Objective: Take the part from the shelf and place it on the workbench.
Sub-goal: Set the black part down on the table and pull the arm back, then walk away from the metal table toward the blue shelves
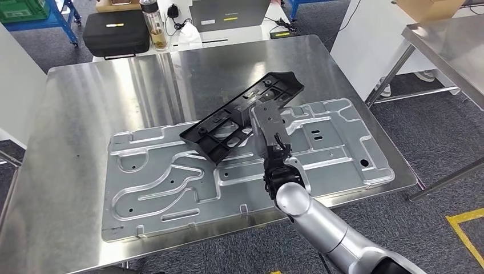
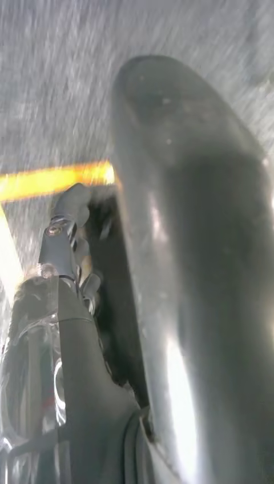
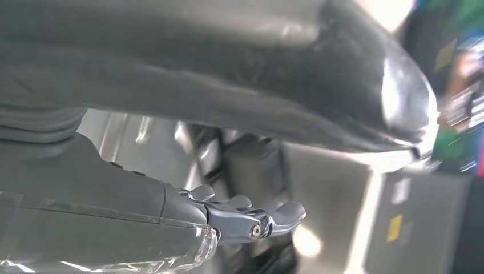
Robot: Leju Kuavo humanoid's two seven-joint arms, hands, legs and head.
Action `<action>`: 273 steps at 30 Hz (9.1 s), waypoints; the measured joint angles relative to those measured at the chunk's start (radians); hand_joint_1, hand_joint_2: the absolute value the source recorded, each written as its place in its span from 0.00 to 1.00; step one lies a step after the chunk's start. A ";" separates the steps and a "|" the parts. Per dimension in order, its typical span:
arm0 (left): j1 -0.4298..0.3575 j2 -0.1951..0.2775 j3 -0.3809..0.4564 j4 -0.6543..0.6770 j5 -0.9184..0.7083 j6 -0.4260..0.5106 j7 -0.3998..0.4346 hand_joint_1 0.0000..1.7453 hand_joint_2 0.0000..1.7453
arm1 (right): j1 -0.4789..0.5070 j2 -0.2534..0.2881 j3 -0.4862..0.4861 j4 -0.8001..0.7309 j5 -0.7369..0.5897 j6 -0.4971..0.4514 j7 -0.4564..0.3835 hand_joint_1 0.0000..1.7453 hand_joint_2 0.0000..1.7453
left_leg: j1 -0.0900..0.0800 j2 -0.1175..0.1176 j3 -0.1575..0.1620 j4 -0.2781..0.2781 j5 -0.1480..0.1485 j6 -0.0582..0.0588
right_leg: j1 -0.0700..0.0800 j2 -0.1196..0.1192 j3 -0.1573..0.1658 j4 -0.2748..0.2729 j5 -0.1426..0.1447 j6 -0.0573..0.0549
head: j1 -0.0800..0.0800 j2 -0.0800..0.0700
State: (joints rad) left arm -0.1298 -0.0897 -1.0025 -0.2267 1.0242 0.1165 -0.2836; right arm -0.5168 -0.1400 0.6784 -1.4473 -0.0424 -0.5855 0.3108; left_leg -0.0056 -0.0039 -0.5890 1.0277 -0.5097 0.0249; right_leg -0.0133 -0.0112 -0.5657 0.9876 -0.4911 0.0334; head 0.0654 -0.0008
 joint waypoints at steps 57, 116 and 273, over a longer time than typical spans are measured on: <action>0.003 0.034 0.000 0.008 0.018 0.042 0.066 0.00 0.00 | 0.350 -0.175 -0.073 -0.594 -0.254 -0.031 -0.403 0.00 1.00 | 0.032 0.005 -0.046 0.218 -0.051 -0.074 | 0.006 -0.008 -0.019 -0.009 0.042 -0.042 | -0.004 0.000; 0.015 0.044 0.001 0.009 0.078 0.064 0.065 0.00 0.00 | 0.838 -0.116 -0.754 -0.158 -0.771 -0.046 -0.703 0.00 0.00 | 0.019 -0.002 -0.073 0.262 -0.150 -0.042 | 0.015 0.042 0.025 -0.002 -0.003 -0.049 | -0.009 0.000; 0.000 0.122 -0.077 0.005 -0.035 0.012 0.108 0.00 0.00 | 0.425 0.065 -0.575 1.212 -0.984 0.062 -0.338 0.00 0.00 | 0.022 -0.061 0.001 0.068 -0.028 -0.050 | 0.010 0.093 0.018 0.016 -0.016 -0.046 | -0.013 0.000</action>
State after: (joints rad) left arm -0.1296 0.0320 -1.0796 -0.2219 0.9889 0.1289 -0.1755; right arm -0.0921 -0.0749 0.1033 -0.2357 -1.0266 -0.5230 -0.0270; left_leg 0.0164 -0.0647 -0.5881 1.0958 -0.5372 -0.0252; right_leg -0.0029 0.0820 -0.5481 1.0040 -0.5073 -0.0127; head 0.0520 -0.0008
